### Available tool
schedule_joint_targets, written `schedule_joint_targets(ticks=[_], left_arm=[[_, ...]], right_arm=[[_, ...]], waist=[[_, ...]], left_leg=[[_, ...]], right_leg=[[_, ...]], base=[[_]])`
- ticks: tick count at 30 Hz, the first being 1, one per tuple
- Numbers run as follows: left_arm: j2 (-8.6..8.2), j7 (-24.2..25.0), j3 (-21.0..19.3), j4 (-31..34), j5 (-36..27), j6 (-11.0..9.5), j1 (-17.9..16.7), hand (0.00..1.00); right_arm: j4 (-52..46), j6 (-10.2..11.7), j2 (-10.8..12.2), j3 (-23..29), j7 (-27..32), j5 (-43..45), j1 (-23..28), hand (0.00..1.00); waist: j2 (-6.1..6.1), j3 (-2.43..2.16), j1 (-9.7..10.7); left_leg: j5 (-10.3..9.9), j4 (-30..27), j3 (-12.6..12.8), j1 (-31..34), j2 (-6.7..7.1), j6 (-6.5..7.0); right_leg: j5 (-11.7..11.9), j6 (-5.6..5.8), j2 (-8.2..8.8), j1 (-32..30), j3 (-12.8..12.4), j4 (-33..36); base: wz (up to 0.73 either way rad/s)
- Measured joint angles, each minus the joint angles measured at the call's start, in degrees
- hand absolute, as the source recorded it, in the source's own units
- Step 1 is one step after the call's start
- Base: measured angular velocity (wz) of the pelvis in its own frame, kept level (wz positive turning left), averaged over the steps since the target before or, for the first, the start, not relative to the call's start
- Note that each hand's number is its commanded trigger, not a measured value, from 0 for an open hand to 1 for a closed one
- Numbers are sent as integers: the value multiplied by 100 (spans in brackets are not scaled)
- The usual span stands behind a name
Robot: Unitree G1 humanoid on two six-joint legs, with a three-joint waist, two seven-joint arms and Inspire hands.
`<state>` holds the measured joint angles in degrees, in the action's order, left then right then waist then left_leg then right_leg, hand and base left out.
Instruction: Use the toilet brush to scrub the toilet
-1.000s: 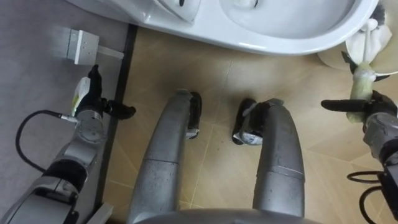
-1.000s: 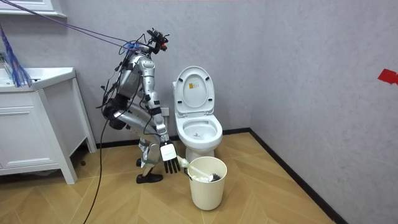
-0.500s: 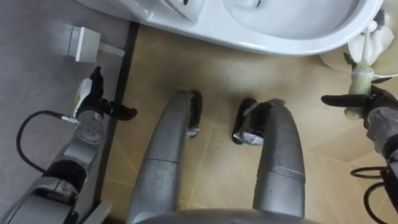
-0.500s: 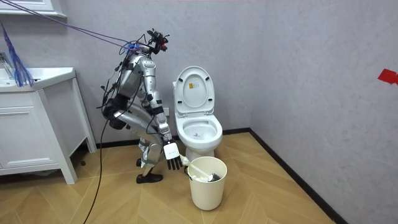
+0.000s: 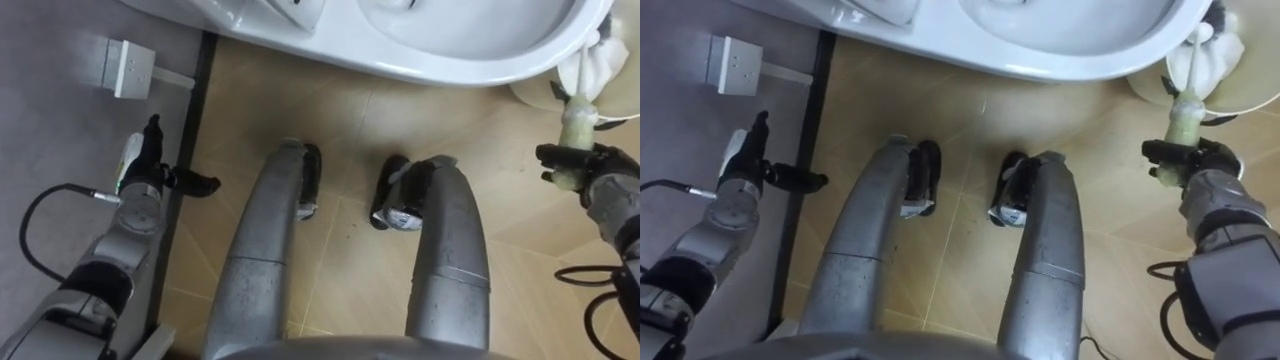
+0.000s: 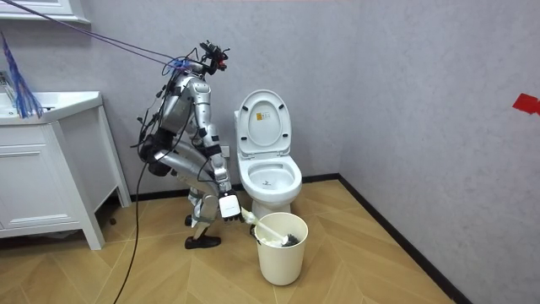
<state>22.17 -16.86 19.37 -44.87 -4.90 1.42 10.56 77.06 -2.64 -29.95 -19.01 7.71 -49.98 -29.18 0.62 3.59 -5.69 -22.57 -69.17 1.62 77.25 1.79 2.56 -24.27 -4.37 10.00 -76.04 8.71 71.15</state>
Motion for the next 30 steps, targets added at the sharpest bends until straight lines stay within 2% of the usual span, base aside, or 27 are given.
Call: schedule_joint_targets(ticks=[8, 13, 17, 22, 28, 30], left_arm=[[9, -25, -11, 214, 38, 121, -241, 0], [10, -26, -21, 472, 34, 102, -552, 0], [0, -28, -68, 408, 36, 112, -664, 0], [-30, -16, -181, 232, 10, 112, -709, 0], [-293, 21, -395, 84, 64, 101, -876, 0], [-380, 130, -591, 86, 290, 104, -1016, 0]], right_arm=[[91, -46, 1, 43, 91, -378, 42, 100], [87, -122, 69, 62, 12, -738, 289, 100], [109, -128, 105, 162, -44, -1053, 603, 100], [182, -247, 186, 496, -36, -1100, 872, 100], [478, -244, 337, 921, -127, -1139, 1111, 100], [520, -244, 432, 1034, -192, -1148, 1199, 100]], waist=[[-2, -5, -22], [-1, -17, -29], [9, -35, -40], [16, -136, -72], [13, -152, -45], [48, -158, -32]], left_leg=[[0, 1, -6, -73, 10, 0], [8, 247, -20, -541, 10, 14], [129, 767, -34, -1201, -4, 39], [358, 1634, -31, -2120, -9, 65], [545, 2581, -63, -3348, 11, 124], [588, 2857, -84, -3713, 22, 127]], right_leg=[[-2, 3, 5, 81, -11, -8], [11, 44, -16, 568, 20, -267], [171, 115, -120, 1245, 88, -838], [483, 218, -240, 2167, 110, -1777], [683, 352, -262, 3424, 199, -2753], [726, 372, -270, 3796, 239, -3034]], base=[[0], [0], [-2], [-7], [5], [2]])
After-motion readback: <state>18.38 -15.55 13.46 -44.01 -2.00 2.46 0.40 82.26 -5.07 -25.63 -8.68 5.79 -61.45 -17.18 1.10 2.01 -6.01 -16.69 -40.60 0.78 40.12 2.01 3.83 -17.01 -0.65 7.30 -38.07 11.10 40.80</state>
